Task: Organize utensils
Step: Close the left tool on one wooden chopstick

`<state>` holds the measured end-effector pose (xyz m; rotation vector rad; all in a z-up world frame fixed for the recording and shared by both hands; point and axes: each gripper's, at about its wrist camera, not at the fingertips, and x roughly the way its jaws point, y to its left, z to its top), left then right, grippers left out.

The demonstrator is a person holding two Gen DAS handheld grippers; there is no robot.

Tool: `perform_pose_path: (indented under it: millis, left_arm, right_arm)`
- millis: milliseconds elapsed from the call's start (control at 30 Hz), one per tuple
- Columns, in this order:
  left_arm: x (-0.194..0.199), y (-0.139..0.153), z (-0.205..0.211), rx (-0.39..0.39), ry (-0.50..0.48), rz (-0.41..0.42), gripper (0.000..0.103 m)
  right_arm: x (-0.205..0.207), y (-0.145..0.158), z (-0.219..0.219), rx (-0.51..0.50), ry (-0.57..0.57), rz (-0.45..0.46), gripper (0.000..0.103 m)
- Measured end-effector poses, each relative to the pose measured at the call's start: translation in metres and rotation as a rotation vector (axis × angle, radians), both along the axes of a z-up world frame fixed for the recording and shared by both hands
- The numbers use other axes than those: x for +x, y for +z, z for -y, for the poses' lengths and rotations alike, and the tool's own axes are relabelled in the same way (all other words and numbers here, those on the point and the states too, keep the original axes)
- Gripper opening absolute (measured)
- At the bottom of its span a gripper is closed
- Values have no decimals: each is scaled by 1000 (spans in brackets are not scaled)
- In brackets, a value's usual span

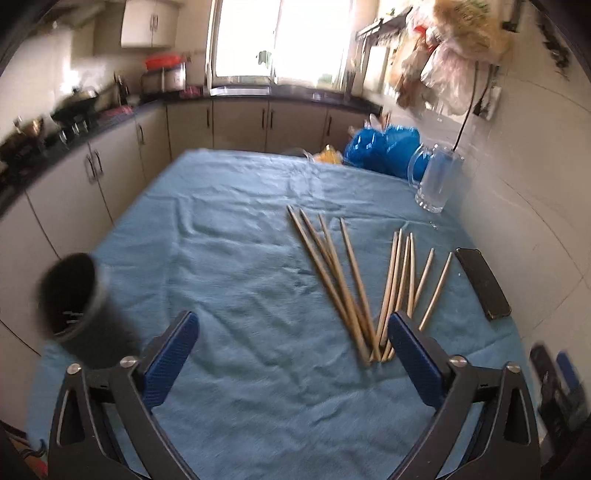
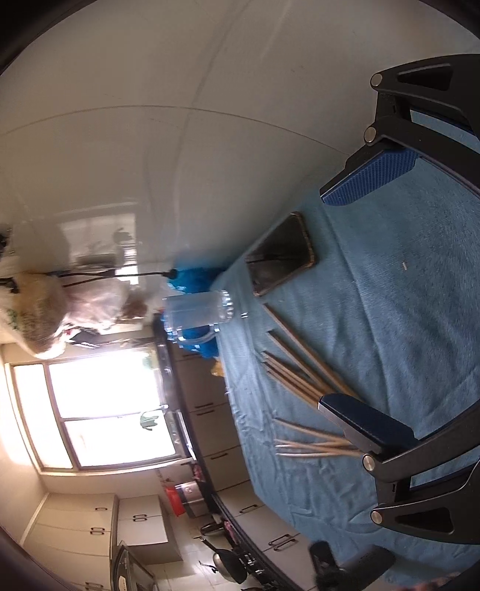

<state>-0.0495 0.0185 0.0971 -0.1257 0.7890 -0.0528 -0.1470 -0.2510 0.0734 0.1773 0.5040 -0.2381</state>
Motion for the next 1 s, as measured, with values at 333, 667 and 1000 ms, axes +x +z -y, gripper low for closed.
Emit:
perform_pose_path:
  millis: [333,667,1000]
  left_arm:
    - [123,-56,2,-177,21,-231,37]
    - [171,-80,12,-159,33,-289,30]
    - [174,-78,31,-5,-13,-295,8]
  right_arm:
    - [18,-26,18,91,50,-68,103]
    - [33,-42,22,153,82,-122,103]
    - [45,-41,19,151,94,-164,103]
